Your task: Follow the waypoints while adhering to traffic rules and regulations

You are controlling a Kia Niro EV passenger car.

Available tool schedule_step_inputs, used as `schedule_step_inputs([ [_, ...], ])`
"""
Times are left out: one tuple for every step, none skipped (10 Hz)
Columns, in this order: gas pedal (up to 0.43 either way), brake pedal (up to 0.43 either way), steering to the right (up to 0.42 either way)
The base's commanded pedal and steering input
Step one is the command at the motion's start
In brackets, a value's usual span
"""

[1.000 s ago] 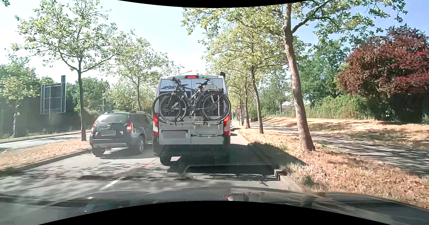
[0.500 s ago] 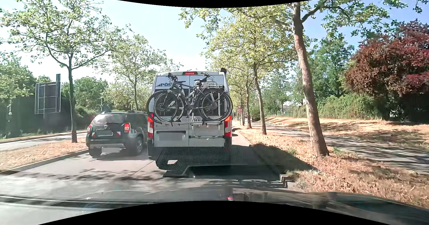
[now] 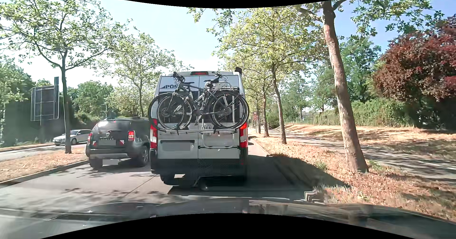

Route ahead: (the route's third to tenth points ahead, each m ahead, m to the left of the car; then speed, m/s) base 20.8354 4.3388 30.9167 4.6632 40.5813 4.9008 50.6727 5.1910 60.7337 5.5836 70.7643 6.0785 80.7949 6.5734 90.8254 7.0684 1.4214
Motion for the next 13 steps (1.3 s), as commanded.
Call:
schedule_step_inputs([
  [0.000, 0.183, -0.007],
  [0.000, 0.183, -0.007],
  [0.000, 0.177, -0.007],
  [0.000, 0.171, -0.005],
  [0.000, 0.152, 0.002],
  [0.000, 0.146, 0.005],
  [0.000, 0.146, 0.003],
  [0.000, 0.146, 0.003],
  [0.000, 0.140, 0.003],
  [0.000, 0.146, 0.003],
  [0.000, 0.140, 0.003],
  [0.000, 0.140, 0.003],
  [0.000, 0.140, 0.003],
])
